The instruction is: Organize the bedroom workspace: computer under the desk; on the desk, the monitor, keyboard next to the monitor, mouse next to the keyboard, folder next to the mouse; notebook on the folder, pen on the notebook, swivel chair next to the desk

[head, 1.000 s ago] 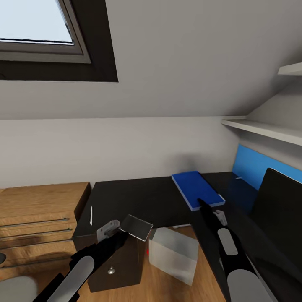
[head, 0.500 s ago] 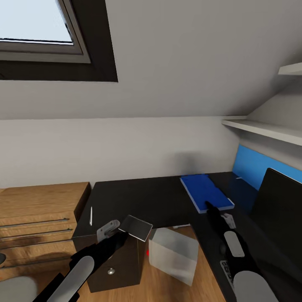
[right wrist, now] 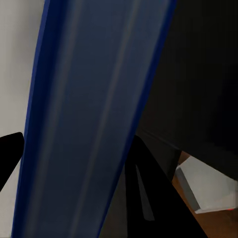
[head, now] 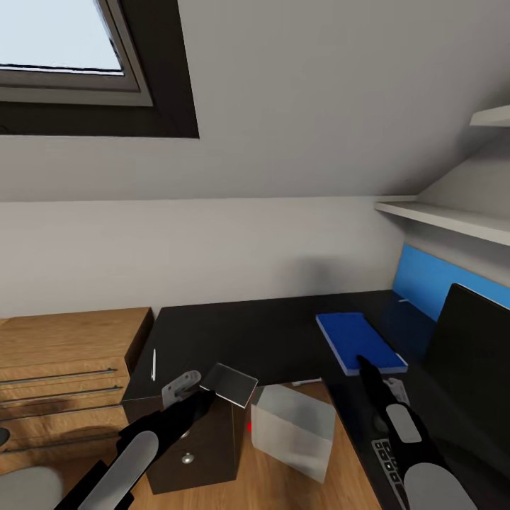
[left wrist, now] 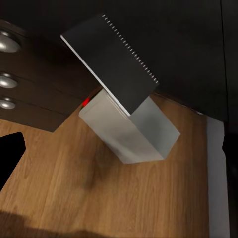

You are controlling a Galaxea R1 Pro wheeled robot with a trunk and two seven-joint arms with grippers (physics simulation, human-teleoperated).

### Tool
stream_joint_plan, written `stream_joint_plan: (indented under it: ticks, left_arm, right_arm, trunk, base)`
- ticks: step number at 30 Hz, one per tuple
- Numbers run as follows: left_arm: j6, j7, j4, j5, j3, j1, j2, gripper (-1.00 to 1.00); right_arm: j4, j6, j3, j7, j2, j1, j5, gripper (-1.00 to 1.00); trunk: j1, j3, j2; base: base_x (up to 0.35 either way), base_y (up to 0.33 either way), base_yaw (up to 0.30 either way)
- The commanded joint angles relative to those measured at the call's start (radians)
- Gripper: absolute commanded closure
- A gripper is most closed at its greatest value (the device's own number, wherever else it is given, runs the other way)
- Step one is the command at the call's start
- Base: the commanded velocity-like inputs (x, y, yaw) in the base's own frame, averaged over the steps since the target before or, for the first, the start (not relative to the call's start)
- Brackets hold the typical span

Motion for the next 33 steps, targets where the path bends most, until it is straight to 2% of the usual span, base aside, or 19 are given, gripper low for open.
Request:
stream_joint_plan:
  ticks: [1, 11, 17, 19, 22, 24, 25, 27, 33]
  left_arm:
    - [0.002, 0.007, -0.001, 0.004, -0.001, -0.001, 0.0, -1.0]
    - [0.002, 0.008, -0.001, 0.004, -0.003, -0.001, -0.002, -1.0]
    - [0.002, 0.008, -0.001, 0.004, -0.001, -0.002, -0.001, -1.0]
    - [0.002, 0.008, -0.001, 0.004, -0.001, -0.002, 0.0, -1.0]
    - [0.002, 0.008, -0.001, 0.004, 0.0, -0.002, 0.0, -1.0]
    - [0.002, 0.008, -0.001, 0.004, 0.002, -0.002, 0.001, -1.0]
    - [0.002, 0.008, -0.001, 0.004, 0.008, -0.001, 0.001, -1.0]
    - [0.002, 0.008, -0.001, 0.004, 0.032, -0.001, 0.0, -1.0]
    - [0.002, 0.008, -0.001, 0.005, 0.041, -0.002, 0.0, -1.0]
  right_arm:
    - [0.0, 0.006, -0.006, 0.004, 0.001, -0.001, -0.009, 1.0]
    - [0.003, 0.007, -0.006, 0.005, 0.008, -0.001, -0.012, 1.0]
    - [-0.002, 0.008, -0.006, 0.009, 0.039, -0.001, -0.021, 1.0]
    - [-0.002, 0.008, -0.006, 0.009, 0.041, -0.001, -0.049, 1.0]
    - [-0.004, 0.008, -0.006, 0.01, 0.047, -0.001, -0.16, 1.0]
    - [-0.005, 0.009, -0.005, 0.011, 0.047, -0.001, -0.2, 1.0]
    - [-0.006, 0.009, -0.005, 0.011, 0.047, -0.001, -0.235, 1.0]
    - [-0.007, 0.009, -0.004, 0.011, 0.049, -0.001, -0.29, 1.0]
    - [-0.007, 0.009, -0.001, 0.012, 0.054, -0.001, -0.308, 1.0]
  trunk:
    - [0.004, -0.005, -0.009]
    - [0.043, -0.036, -0.079]
    - [0.066, -0.055, -0.121]
    - [0.073, -0.061, -0.135]
    - [0.073, -0.061, -0.135]
    - [0.073, -0.061, -0.135]
    - [0.073, -0.061, -0.135]
    - [0.077, -0.065, -0.142]
    - [0.1, -0.083, -0.184]
  base:
    - [0.0, 0.0, 0.0]
    - [0.0, 0.0, 0.0]
    - [0.0, 0.0, 0.0]
    - [0.0, 0.0, 0.0]
    - [0.0, 0.0, 0.0]
    - [0.0, 0.0, 0.0]
    - [0.0, 0.0, 0.0]
    - [0.0, 0.0, 0.0]
    - [0.0, 0.0, 0.0]
